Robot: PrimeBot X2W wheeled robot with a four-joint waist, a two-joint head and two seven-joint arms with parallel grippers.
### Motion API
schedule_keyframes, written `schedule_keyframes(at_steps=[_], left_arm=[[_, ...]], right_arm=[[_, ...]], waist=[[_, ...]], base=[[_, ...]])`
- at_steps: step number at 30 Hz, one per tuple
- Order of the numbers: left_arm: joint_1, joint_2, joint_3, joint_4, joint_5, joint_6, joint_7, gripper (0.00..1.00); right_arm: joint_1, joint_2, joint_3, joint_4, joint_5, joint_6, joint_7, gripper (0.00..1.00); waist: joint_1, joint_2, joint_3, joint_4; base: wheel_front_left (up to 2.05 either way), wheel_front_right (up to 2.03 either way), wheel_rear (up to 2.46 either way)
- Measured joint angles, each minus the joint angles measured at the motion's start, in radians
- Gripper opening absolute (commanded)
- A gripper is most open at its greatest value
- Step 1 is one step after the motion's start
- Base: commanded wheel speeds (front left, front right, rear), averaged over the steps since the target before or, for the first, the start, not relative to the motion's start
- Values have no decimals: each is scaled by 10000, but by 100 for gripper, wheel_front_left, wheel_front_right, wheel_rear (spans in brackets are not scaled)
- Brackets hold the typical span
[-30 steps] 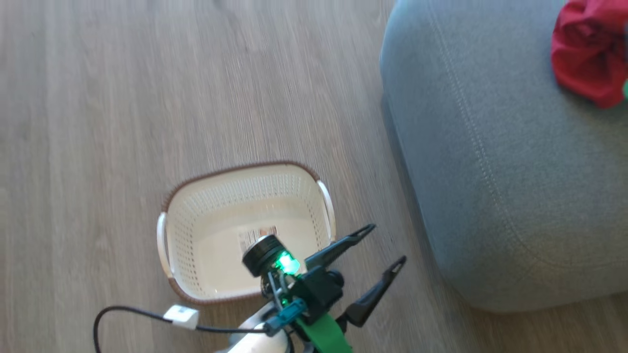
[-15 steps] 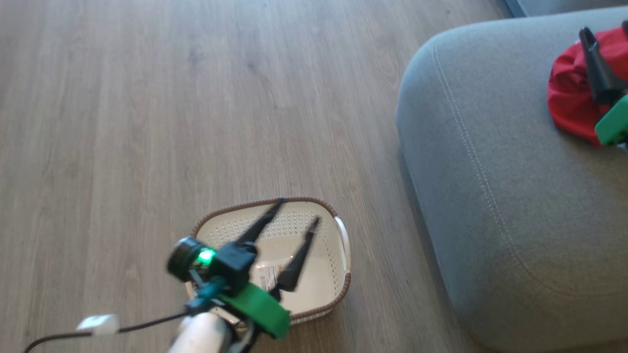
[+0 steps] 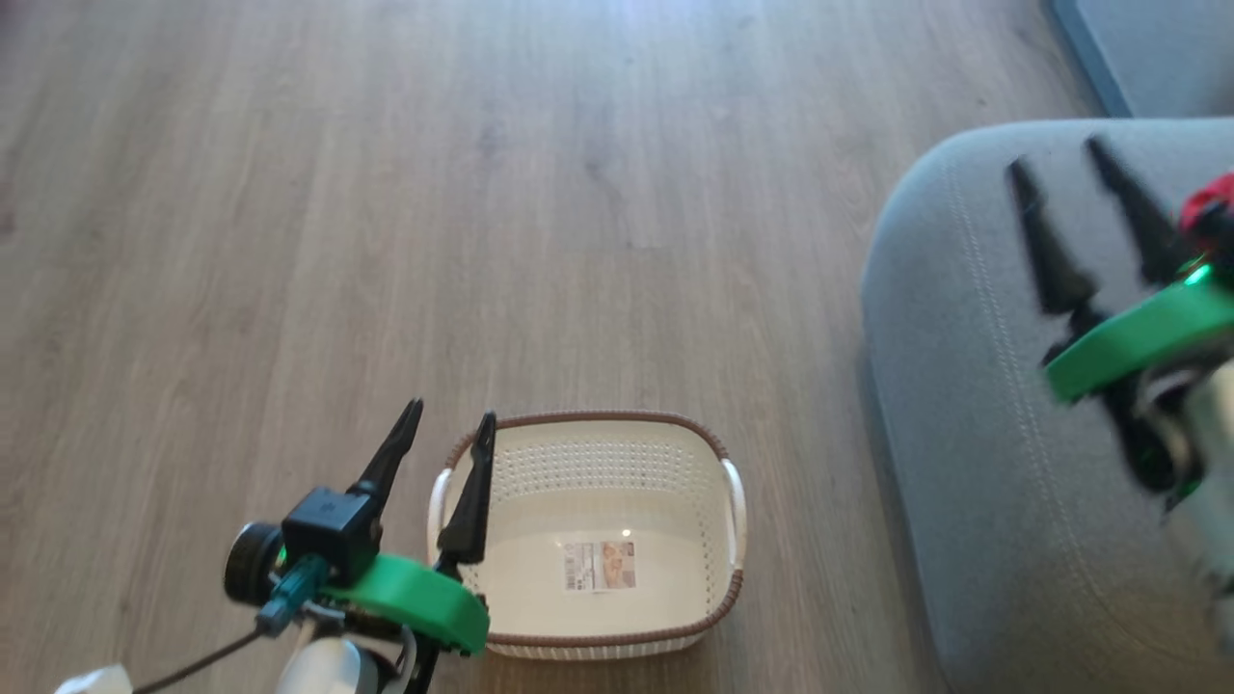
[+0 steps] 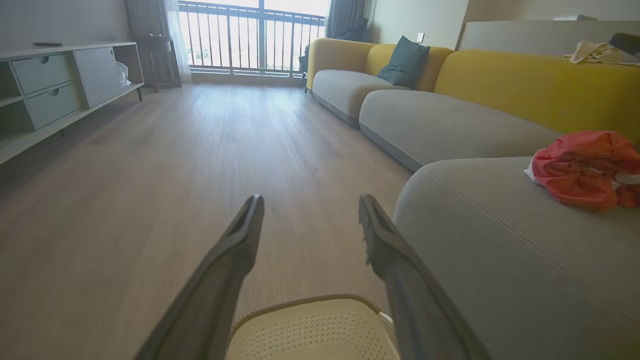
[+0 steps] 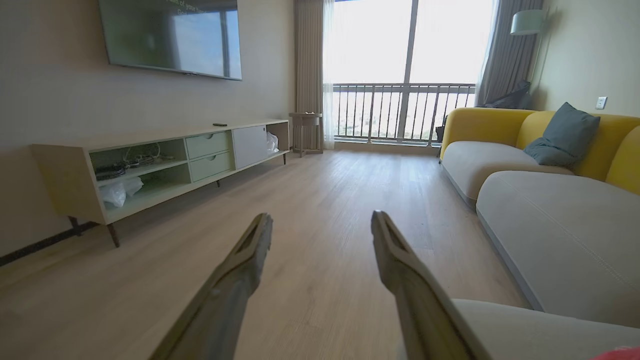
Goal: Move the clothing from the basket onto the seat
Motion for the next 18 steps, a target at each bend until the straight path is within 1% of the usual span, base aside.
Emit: schedule_keyframes(at_steps=[4, 7, 9, 13, 14, 15, 16, 18], left_arm=[[313, -4, 274, -25, -182, 314, 0, 100], [402, -4, 316, -92, -219, 334, 0, 100], [402, -10, 397, -165, -192, 366, 0, 100], [415, -13, 625, -221, -188, 744, 0, 100], [447, -17, 610, -217, -104, 978, 0, 100], [466, -17, 587, -209, -105, 1049, 0, 100], [466, -17, 587, -209, -105, 1049, 0, 100], [555, -17, 516, -159, -82, 1143, 0, 100]], right_arm=[[1419, 1124, -617, -838, -1450, 0, 0, 100], [2424, 2021, -1093, -1317, -1987, 0, 0, 100], [2940, 2451, -1400, -1563, -2297, 2, 0, 100], [3755, 3283, -2320, -1965, -2940, 0, 0, 100], [4123, 3639, -2696, -1994, -3356, 0, 0, 100], [4317, 3712, -2686, -1998, -3595, 0, 0, 100], [4317, 3712, -2686, -1998, -3595, 0, 0, 100], [4700, 3946, -2688, -1998, -3954, 0, 0, 100]], waist=[[0, 0, -140, 303], [0, 0, -186, 473], [0, 0, -185, 565], [0, 0, -130, 655], [0, 0, -111, 684], [0, 0, -104, 687], [0, 0, -104, 687], [0, 0, -97, 674]], base=[[0, 0, 0], [0, 0, 0], [0, 0, 0], [0, 0, 0], [0, 0, 0], [0, 0, 0], [0, 0, 0], [0, 0, 0]])
